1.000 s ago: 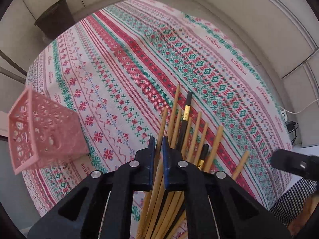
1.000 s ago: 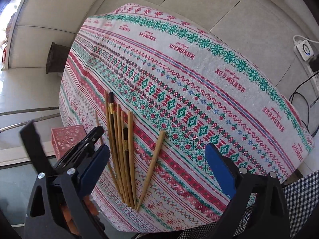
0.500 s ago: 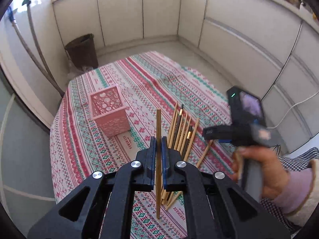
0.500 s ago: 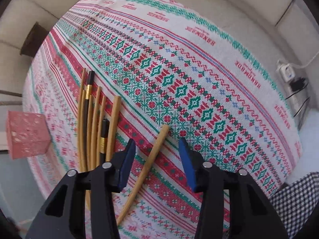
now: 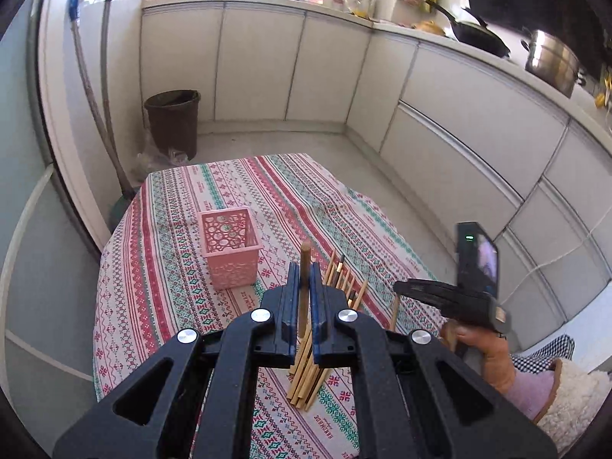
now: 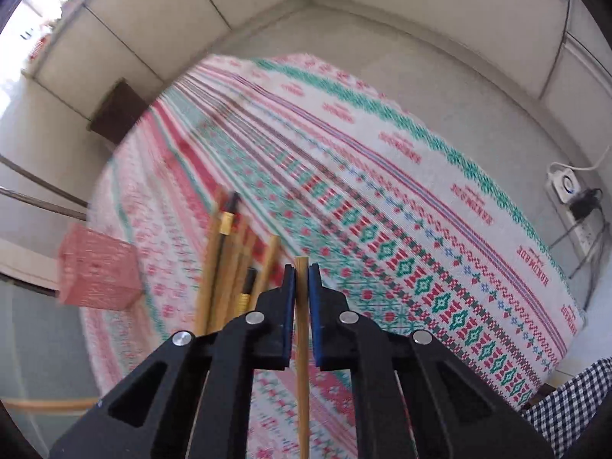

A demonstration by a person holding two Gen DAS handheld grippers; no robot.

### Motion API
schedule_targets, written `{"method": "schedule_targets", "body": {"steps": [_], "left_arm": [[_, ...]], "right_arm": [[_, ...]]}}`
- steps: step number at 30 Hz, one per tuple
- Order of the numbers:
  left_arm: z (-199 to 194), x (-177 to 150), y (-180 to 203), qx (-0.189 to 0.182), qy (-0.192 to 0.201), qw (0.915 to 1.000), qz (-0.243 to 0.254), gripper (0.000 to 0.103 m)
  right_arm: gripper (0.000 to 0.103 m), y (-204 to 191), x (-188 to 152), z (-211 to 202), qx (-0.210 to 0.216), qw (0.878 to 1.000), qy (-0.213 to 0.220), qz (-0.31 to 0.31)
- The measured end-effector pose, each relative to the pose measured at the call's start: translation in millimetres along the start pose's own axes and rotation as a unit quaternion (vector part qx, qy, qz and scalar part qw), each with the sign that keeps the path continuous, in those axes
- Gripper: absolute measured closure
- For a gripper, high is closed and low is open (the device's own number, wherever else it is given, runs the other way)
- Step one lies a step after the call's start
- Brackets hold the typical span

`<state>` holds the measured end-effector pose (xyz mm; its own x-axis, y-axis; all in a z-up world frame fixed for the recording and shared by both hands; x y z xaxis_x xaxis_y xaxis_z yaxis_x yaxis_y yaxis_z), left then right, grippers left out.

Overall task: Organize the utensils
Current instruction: 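Carry both upright sticks over the pink holder and lower them in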

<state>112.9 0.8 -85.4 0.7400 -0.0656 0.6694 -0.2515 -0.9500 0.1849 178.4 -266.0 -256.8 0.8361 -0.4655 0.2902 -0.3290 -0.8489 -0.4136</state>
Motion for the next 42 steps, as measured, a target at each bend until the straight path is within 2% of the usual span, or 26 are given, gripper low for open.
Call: {"method": "schedule_targets", "body": {"steps": [6, 17, 21, 26, 33, 37, 42], "left_arm": [[-8.3, 4.6, -13.1, 0.001, 0.016, 0.9995, -0.028, 0.098], [-30.4, 15.9, -17.1, 0.009, 0.043, 0.9979, -0.048, 0.098], [-46.5, 31.9, -18.0, 0.021, 0.065, 0.9963, -0.052, 0.098], [-59.3, 70.5, -27.5, 0.035, 0.094, 0.9924, -0.072, 0.098], [-58.5, 122.1, -42.0, 0.056, 0.141, 0.9841, -0.093, 0.098], [-40.4, 133.2, -53.3, 0.069, 0.140, 0.9826, -0.101, 0.098], [-11.1, 133.1, -73.0, 0.081, 0.119, 0.9826, -0.117, 0.098]], "right_arm": [[0.096, -28.8, -10.9, -70.4, 0.049, 0.994, 0.064, -0.075], [0.096, -55.1, -20.5, -156.0, 0.108, 0.980, 0.107, -0.127], [0.096, -74.4, -5.4, -195.1, 0.140, 0.973, 0.132, -0.130], [0.095, -103.7, 28.9, -230.0, 0.187, 0.961, 0.165, -0.118], [0.095, -142.5, 72.3, -234.3, 0.227, 0.950, 0.190, -0.100], [0.095, -160.5, 88.1, -219.1, 0.239, 0.948, 0.189, -0.096], [0.095, -178.1, 100.7, -191.1, 0.238, 0.949, 0.181, -0.101]]}}
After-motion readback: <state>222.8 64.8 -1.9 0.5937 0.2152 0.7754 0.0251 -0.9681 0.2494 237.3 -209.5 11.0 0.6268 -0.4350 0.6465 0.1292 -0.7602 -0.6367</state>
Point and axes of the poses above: each gripper's, at about its wrist camera, not at the fingertips, and z roughly the way its jaws point, y to its right, x to its top, the point moved 8 cm from there along z, roughly the way its jaws point, and after that the axes turned 5 degrees about -y, right-handed, at the moved point
